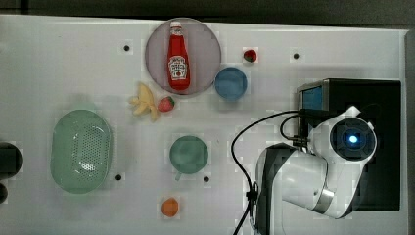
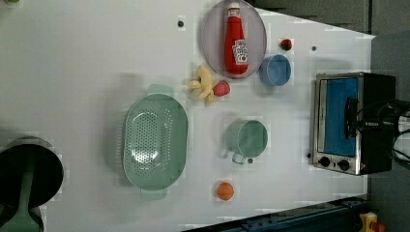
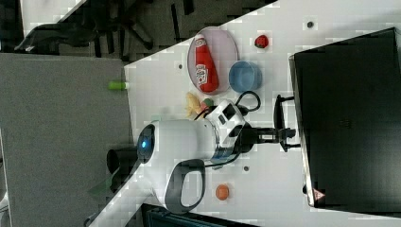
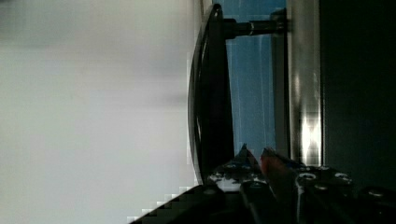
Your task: Flap open oven.
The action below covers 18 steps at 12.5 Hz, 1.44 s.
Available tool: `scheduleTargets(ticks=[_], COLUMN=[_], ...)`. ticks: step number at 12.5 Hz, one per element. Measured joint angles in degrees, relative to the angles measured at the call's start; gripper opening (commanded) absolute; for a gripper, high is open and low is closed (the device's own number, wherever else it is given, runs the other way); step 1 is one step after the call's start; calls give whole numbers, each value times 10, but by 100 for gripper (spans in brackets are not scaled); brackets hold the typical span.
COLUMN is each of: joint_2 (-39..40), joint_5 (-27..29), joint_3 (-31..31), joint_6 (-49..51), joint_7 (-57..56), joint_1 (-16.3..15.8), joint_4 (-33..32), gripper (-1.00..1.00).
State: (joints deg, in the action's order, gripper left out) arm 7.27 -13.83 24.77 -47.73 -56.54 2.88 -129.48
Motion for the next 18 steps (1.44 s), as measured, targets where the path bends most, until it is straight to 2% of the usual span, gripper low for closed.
scheduleTargets(ticks=[6, 10, 11, 15, 18], joint_2=[8, 7, 10, 13, 40], joint_5=[0, -3, -16, -149, -204], joint_3=[-1, -26, -33, -70, -95], joint_6=[-10, -15, -20, -25, -20], joint_7=[-2, 0, 6, 124, 226], joint_1=[2, 2, -1, -18, -40], joint_4=[1, -9, -11, -34, -31], gripper=[-65, -65, -65, -65, -65])
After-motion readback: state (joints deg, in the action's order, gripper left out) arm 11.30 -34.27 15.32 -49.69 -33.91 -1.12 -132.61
